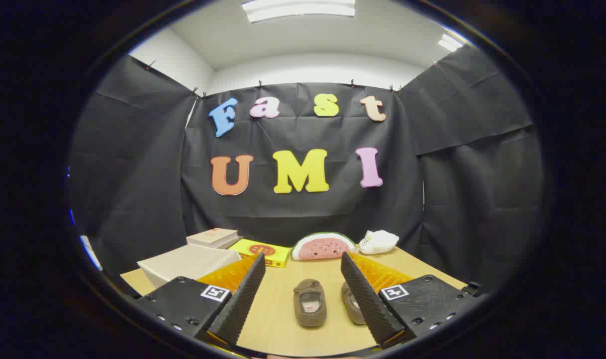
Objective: Open the storage box then place both shoes into the box .Put the left shoe in first, then the right shoe, with the right side of both shoes facing outward in a uniform manner.
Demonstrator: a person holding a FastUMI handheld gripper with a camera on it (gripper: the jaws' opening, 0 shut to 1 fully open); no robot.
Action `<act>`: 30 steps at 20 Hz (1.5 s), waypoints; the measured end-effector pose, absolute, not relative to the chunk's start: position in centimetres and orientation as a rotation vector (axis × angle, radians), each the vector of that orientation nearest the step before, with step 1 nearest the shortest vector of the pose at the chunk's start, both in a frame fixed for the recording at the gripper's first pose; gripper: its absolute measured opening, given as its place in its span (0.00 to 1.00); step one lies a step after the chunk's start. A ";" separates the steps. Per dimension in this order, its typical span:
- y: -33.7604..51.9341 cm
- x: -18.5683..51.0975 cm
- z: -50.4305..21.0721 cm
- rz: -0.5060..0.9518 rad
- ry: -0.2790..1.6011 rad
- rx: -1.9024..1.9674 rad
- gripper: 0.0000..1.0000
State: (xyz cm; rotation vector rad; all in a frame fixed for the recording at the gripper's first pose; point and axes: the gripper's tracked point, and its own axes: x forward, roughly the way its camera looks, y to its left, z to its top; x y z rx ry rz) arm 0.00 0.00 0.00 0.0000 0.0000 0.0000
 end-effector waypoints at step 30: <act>13.3 14.1 -10.9 0.434 0.355 0.204 0.95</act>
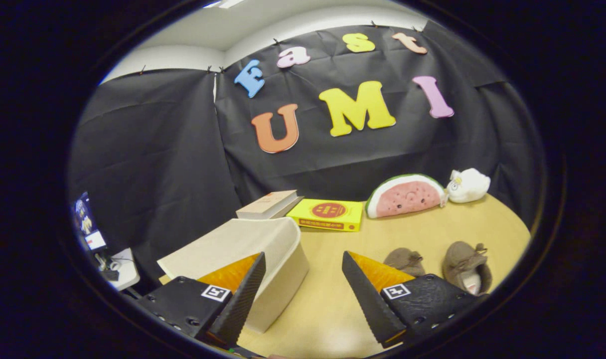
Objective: Open the storage box then place both shoes into the box .Put the left shoe in first, then the right shoe, with the right side of both shoes facing outward in a uniform manner.
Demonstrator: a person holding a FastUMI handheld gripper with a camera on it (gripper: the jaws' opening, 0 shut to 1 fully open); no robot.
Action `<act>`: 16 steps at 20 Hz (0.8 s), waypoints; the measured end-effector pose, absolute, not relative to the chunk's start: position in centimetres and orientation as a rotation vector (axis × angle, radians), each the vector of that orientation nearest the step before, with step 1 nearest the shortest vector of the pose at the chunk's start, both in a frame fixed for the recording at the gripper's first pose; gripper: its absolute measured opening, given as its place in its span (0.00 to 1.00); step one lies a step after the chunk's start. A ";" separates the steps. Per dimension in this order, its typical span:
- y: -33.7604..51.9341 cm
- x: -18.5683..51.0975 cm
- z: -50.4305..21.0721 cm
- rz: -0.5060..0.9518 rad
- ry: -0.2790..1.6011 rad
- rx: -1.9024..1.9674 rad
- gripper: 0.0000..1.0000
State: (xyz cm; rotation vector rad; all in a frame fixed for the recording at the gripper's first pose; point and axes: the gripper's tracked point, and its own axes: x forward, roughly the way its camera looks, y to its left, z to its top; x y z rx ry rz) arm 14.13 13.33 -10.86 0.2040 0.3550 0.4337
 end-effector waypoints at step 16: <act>21.0 17.2 -17.1 0.810 0.857 0.840 0.96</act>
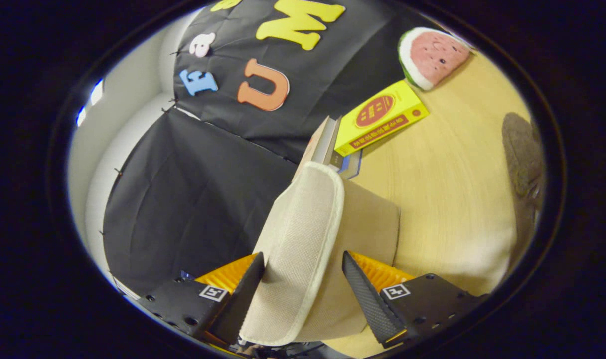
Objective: Open the storage box then place both shoes into the box .Put the left shoe in first, then the right shoe, with the right side of both shoes facing outward in a uniform manner.
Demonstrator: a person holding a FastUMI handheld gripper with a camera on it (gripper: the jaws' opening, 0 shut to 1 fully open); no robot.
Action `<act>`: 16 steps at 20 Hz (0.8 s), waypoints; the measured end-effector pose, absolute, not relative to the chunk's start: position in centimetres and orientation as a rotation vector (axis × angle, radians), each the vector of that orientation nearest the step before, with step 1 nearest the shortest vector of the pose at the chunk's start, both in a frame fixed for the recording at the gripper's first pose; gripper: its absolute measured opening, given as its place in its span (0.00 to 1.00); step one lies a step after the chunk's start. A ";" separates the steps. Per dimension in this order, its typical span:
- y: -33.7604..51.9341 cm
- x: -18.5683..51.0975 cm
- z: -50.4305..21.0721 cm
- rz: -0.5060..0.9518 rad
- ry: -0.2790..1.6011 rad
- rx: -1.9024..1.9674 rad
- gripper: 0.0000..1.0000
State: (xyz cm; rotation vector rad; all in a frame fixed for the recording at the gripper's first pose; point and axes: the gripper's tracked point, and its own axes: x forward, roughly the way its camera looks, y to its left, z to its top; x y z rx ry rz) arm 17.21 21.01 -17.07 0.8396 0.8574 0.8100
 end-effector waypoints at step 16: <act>19.8 15.7 -15.3 0.690 0.927 0.683 0.61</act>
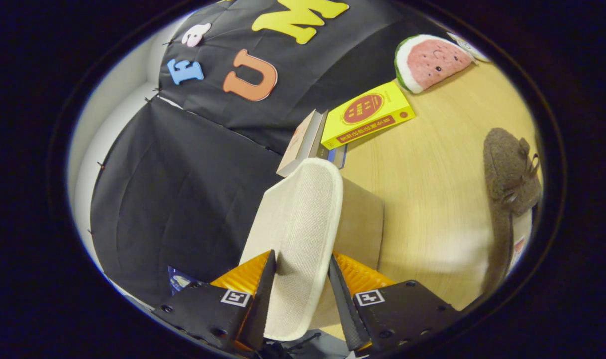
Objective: Open the storage box then place both shoes into the box .Put the left shoe in first, then the right shoe, with the right side of both shoes facing outward in a uniform manner.
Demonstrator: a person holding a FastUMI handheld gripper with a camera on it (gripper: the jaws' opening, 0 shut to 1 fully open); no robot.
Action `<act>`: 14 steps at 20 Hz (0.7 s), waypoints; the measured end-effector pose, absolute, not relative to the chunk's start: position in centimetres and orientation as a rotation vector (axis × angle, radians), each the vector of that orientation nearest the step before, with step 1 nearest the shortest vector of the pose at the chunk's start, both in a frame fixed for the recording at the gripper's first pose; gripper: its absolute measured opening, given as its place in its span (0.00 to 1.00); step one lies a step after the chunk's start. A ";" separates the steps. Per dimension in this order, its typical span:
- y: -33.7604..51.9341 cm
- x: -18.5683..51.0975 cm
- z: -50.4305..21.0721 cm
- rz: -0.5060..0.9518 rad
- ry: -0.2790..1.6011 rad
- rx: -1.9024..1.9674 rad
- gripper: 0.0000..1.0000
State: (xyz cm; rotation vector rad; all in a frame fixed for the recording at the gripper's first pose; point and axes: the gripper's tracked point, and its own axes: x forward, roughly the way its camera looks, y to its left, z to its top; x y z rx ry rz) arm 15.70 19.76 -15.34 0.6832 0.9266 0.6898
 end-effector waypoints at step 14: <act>19.0 15.0 -13.4 0.609 0.973 0.586 0.27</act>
